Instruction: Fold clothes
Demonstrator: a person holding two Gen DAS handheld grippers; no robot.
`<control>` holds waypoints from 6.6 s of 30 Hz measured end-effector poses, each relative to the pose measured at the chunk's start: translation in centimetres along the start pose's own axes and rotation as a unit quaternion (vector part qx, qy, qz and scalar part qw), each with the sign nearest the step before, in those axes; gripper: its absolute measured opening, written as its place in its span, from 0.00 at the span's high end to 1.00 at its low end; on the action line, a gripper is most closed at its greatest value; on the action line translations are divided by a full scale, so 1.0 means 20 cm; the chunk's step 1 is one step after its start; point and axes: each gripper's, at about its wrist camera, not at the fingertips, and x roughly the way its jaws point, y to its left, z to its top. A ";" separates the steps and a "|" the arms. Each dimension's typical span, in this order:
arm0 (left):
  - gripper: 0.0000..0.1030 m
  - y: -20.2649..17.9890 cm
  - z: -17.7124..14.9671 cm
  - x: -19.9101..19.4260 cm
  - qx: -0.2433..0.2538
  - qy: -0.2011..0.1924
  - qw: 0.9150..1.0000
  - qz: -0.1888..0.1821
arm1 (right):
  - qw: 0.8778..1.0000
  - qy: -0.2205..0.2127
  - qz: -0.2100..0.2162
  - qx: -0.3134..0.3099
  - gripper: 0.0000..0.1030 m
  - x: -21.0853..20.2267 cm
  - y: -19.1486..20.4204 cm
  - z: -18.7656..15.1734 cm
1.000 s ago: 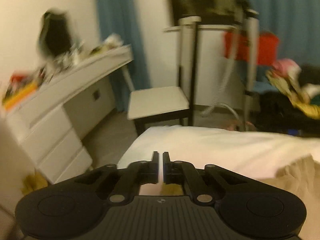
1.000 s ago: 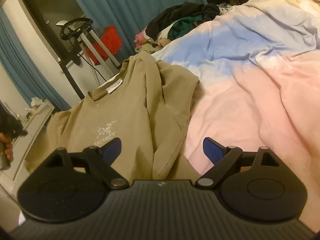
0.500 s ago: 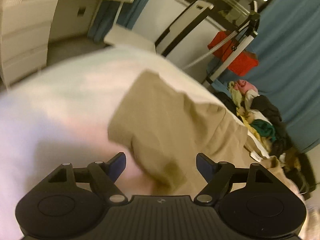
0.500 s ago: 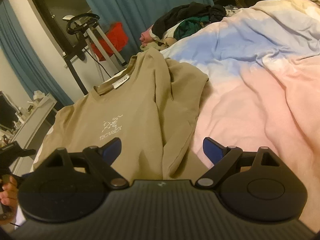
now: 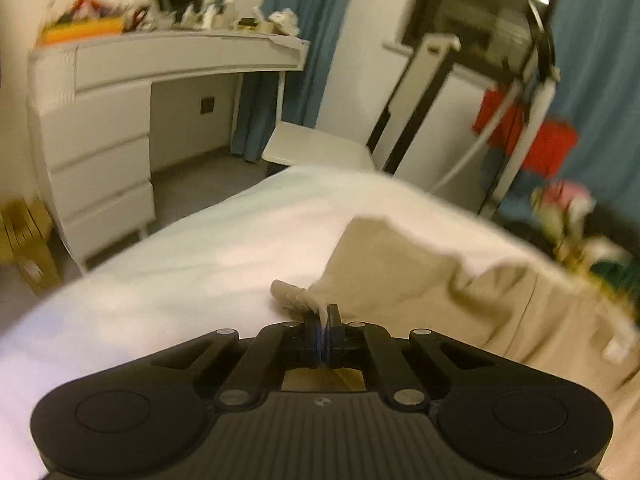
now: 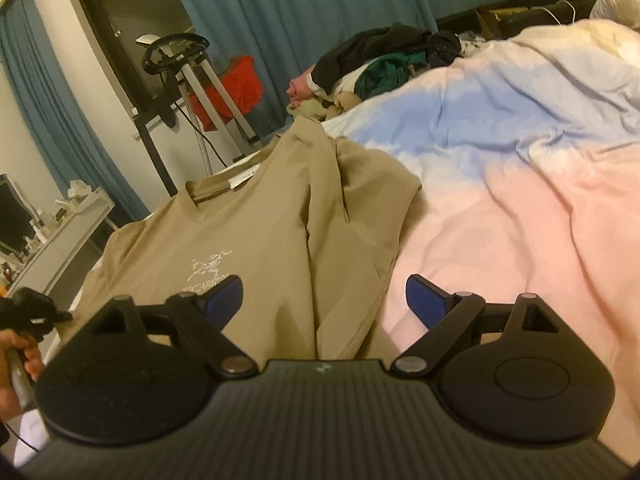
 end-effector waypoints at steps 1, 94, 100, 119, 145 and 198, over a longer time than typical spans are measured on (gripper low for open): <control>0.95 -0.02 -0.01 0.00 0.008 -0.003 1.000 -0.002 | 1.000 -0.002 0.001 -0.003 0.13 0.00 0.00 0.00; 0.34 -0.57 -1.43 -1.55 0.242 0.100 0.858 -0.441 | 0.996 -0.073 -0.001 0.060 0.11 -1.25 -0.28 0.04; 0.58 -0.76 -1.70 -1.51 0.323 0.138 0.827 -0.439 | 0.994 -0.070 0.005 0.080 0.11 -1.23 -0.32 0.03; 0.97 -1.06 -1.94 -1.49 0.355 0.179 0.782 -0.481 | 0.993 -0.072 0.025 0.088 0.11 -1.19 -0.37 0.03; 0.10 -0.52 -0.93 -1.67 0.194 -0.009 0.927 -0.321 | 0.984 -0.164 0.059 0.042 0.10 -1.23 0.04 0.12; 0.00 -0.77 -0.75 -1.42 0.215 0.127 0.960 -0.126 | 0.980 -0.127 0.027 0.151 0.22 0.57 -0.68 0.39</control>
